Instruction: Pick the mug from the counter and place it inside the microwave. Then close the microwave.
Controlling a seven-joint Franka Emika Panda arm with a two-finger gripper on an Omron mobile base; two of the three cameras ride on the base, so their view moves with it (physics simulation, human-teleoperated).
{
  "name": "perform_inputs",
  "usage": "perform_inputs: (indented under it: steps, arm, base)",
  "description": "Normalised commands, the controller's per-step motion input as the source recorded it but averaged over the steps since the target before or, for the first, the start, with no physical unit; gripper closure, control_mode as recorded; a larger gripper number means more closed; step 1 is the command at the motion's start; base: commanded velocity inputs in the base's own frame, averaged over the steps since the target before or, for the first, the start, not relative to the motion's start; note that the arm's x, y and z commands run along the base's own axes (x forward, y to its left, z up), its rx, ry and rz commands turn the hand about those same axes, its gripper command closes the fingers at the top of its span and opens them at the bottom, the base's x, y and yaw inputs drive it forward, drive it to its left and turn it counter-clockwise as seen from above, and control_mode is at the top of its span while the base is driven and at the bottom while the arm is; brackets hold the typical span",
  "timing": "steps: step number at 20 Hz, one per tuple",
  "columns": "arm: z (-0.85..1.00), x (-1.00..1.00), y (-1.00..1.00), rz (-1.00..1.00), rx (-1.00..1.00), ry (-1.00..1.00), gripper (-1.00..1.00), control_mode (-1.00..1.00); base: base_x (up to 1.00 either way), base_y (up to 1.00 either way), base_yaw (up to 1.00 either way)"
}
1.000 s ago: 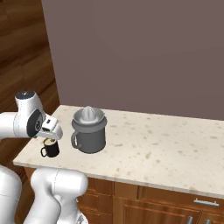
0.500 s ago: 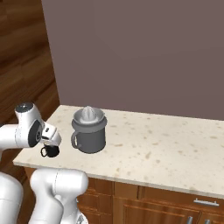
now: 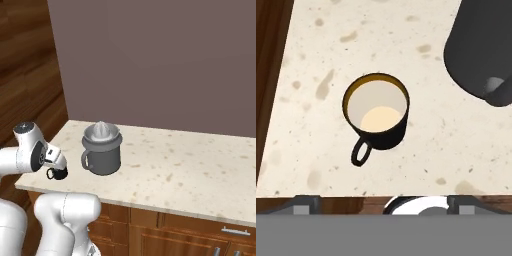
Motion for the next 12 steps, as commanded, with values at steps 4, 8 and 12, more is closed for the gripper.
perform_inputs:
  steps: [4,8,12]
  arm:
    - [-0.2,0.19,0.0,-0.08,0.0,0.0,-1.0,-1.0]
    - [-0.12,0.17,0.01,-0.12,0.0,0.01,-1.0,-1.0]
    - [-0.04,0.1,0.09,-0.04,0.0,0.0,-1.0,-1.0]
  base:
    - [0.0,0.0,0.0]
    - [0.0,0.0,0.0]
    - [0.0,0.0,0.0]
